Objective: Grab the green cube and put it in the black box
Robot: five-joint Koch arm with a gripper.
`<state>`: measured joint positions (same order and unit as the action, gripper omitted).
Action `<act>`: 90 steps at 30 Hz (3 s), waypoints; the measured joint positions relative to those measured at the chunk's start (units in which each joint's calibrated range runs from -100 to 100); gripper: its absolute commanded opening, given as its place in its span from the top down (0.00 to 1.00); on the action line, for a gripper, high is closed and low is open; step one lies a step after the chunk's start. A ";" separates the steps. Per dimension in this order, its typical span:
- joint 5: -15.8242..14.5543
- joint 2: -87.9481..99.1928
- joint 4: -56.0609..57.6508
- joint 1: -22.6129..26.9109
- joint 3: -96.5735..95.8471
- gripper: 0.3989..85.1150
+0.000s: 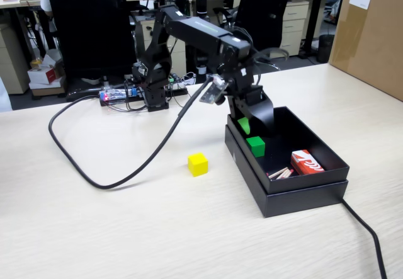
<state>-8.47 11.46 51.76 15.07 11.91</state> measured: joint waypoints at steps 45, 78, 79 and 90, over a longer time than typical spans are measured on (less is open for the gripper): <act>10.06 87.51 -42.35 -18.22 -98.22 0.38; 12.01 88.28 -56.52 -18.12 -108.63 0.41; 12.01 88.28 -56.52 -18.12 -108.63 0.41; 12.01 88.28 -56.52 -18.12 -108.63 0.41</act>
<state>3.54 99.74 -4.76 -3.05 -96.71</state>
